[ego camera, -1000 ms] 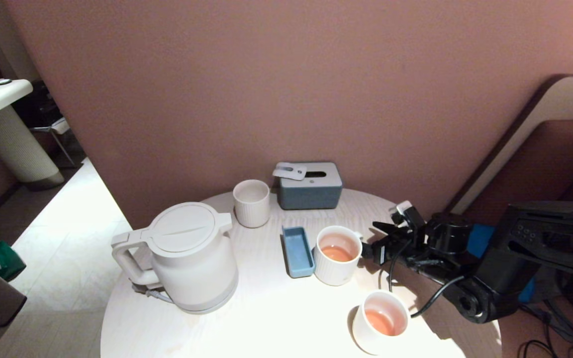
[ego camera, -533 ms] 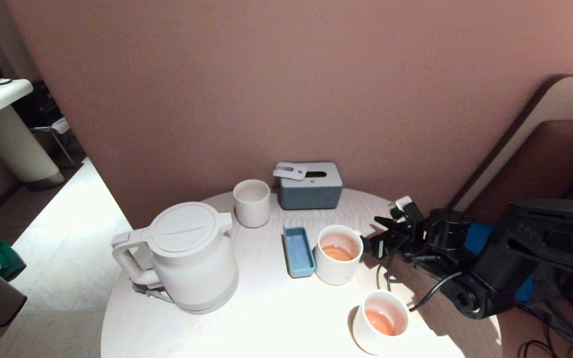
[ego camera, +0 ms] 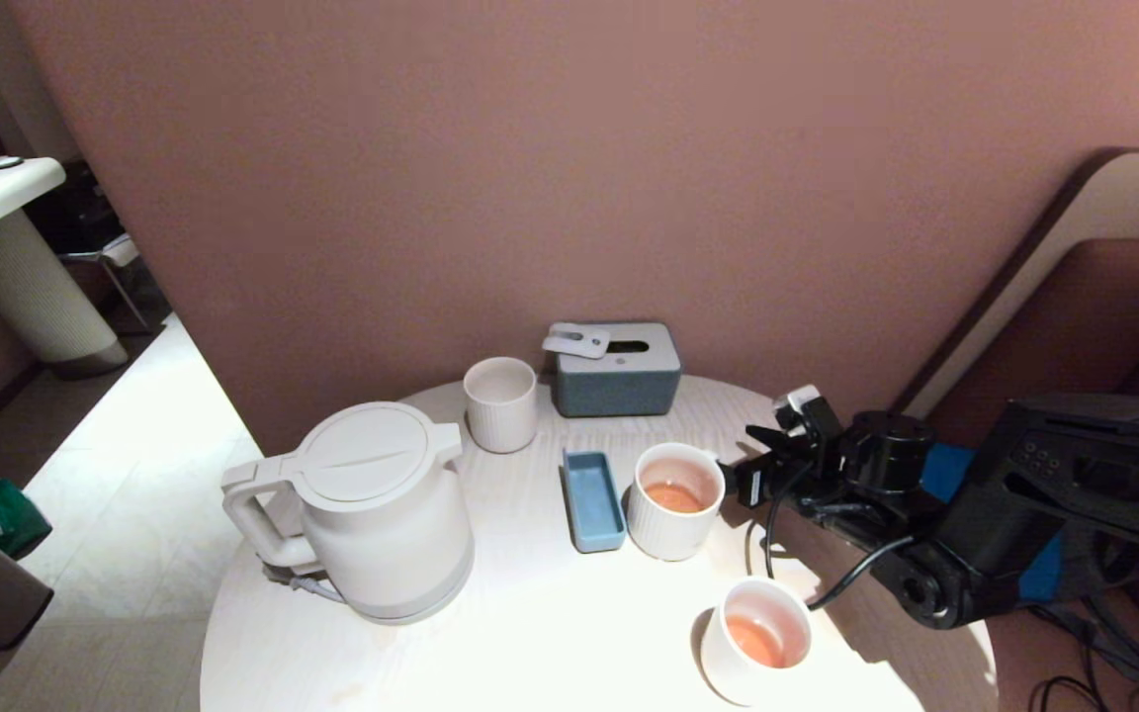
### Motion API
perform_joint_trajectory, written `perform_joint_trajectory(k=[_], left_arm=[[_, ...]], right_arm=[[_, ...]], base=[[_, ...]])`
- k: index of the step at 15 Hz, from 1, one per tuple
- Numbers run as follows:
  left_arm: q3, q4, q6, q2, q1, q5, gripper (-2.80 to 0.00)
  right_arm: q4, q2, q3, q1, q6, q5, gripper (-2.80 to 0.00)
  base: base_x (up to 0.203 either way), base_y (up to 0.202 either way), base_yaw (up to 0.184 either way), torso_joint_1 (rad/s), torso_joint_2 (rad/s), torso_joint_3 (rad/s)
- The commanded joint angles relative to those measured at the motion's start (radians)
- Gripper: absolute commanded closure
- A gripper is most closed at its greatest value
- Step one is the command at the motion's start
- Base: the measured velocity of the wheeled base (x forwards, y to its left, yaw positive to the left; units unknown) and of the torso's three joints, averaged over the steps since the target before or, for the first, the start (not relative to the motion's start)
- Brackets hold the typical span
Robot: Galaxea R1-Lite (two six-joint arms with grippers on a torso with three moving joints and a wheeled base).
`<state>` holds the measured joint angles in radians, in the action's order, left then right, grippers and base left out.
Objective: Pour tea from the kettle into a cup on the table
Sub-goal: Pick up the cup
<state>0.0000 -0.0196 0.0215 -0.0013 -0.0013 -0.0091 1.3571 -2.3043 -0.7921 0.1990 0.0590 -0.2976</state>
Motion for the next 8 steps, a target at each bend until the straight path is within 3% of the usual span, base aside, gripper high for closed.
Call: perform_joint_trajectory(k=[1,2,3,8], left_arm=[[0.0,0.0,0.0,0.001,0.0,0.0,0.0],[0.0,0.0,0.0,0.001,0.0,0.0,0.0],[0.0,0.0,0.0,0.001,0.0,0.0,0.0],[0.0,0.0,0.0,0.001,0.0,0.0,0.0]], right_arm=[[0.01,0.0,0.002,0.005,-0.001,0.003,-2.8],[0.011,0.0,0.004,0.008,-0.001,0.011,-2.8],[0.011,0.0,0.005,0.015,0.0,0.012,0.0],[0.011,-0.001,0.008,0.023,-0.001,0.016,0.0]], base=[[0.0,0.0,0.0,0.0,0.0,0.0],[0.0,0.0,0.0,0.0,0.0,0.0],[0.0,0.0,0.0,0.0,0.0,0.0],[0.0,0.0,0.0,0.0,0.0,0.0]])
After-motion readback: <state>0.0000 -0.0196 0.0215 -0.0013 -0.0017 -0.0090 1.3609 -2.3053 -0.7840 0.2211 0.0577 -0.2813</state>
